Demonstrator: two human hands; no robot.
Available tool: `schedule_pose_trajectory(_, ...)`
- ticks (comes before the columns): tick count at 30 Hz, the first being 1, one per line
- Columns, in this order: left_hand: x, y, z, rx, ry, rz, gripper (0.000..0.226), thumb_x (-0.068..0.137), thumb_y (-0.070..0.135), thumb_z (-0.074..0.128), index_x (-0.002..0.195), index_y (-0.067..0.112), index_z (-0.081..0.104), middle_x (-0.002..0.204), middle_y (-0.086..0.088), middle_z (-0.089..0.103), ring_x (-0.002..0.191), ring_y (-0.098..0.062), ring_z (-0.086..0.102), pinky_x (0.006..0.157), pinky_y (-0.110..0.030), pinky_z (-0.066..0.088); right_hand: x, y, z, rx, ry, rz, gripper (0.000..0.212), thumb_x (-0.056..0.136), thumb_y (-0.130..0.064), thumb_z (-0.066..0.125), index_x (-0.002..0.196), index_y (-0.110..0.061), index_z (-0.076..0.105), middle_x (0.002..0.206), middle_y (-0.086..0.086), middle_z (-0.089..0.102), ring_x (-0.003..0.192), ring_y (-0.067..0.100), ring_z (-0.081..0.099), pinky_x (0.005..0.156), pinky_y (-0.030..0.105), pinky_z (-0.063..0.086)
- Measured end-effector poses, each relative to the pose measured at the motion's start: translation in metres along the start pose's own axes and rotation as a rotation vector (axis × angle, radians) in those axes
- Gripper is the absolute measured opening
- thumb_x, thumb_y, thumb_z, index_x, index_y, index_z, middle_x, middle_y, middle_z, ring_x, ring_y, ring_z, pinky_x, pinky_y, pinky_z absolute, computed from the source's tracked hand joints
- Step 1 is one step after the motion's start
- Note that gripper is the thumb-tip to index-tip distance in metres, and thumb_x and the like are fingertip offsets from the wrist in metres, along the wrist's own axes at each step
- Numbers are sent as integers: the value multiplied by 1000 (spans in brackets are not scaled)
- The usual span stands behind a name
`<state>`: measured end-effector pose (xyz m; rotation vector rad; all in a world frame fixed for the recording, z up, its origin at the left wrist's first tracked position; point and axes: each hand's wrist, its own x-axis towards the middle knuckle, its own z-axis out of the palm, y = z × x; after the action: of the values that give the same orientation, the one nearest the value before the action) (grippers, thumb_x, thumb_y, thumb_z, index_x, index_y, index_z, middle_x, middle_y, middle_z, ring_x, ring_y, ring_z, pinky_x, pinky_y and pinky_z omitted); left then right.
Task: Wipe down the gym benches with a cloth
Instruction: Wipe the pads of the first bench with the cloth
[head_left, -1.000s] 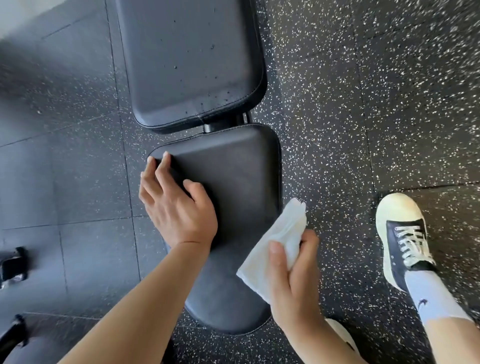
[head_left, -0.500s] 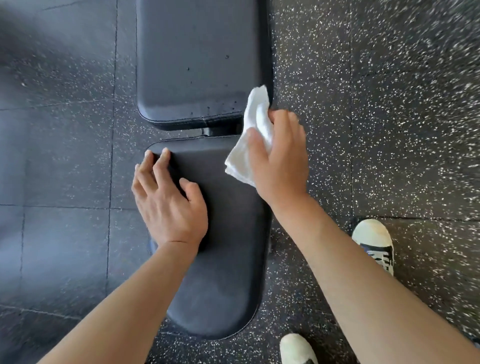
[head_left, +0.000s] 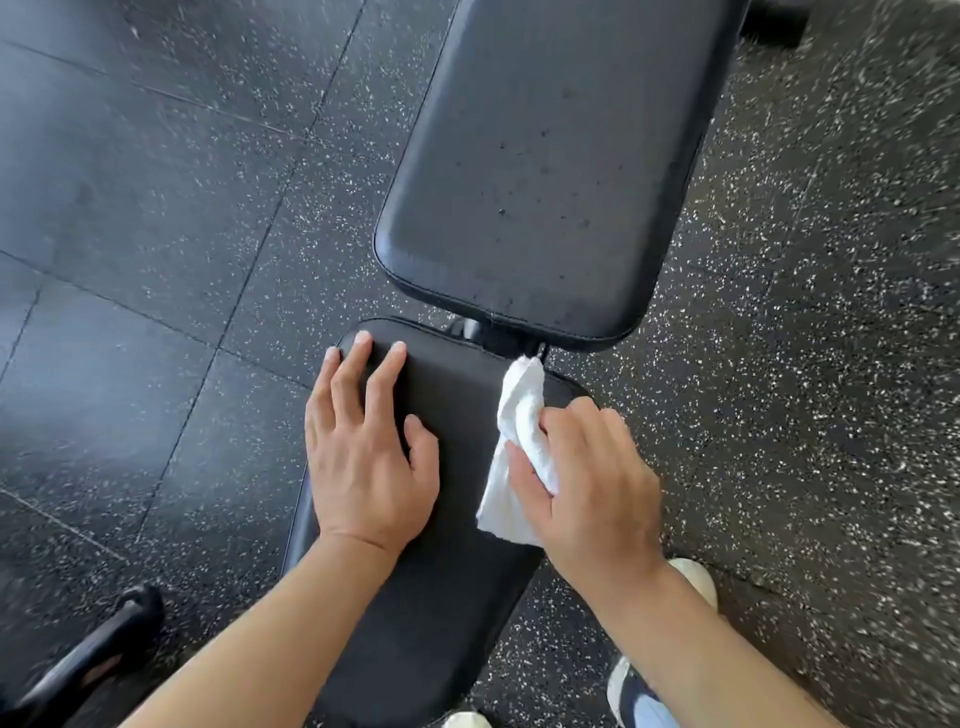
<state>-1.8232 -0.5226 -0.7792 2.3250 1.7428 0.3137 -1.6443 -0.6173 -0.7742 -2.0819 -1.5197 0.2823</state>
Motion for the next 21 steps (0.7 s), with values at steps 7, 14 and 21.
schedule_pose_trajectory(7,1,3,-2,-3,3,-1,62,91,27,47,153,21,47,166,-5,34,157,-35,23,125,-54,26,73,-32,4,-77,-195,-166,27,97,-44,61,101,-17,65,93,1,61,81,24,57,54,36,45)
schedule_pose_trajectory(14,-1,3,-2,2,6,10,63,91,29,48,153,18,48,163,-10,38,156,-40,25,120,-60,30,81,-24,-17,-121,-365,-314,26,99,-43,64,104,-18,65,89,0,60,81,24,57,57,38,49)
schedule_pose_trajectory(21,6,9,-16,18,-93,-15,63,87,30,52,149,15,53,159,-14,44,149,-46,34,114,-64,34,80,38,-92,-339,-569,-354,24,99,-46,51,110,-28,62,86,-11,51,80,19,57,56,32,51)
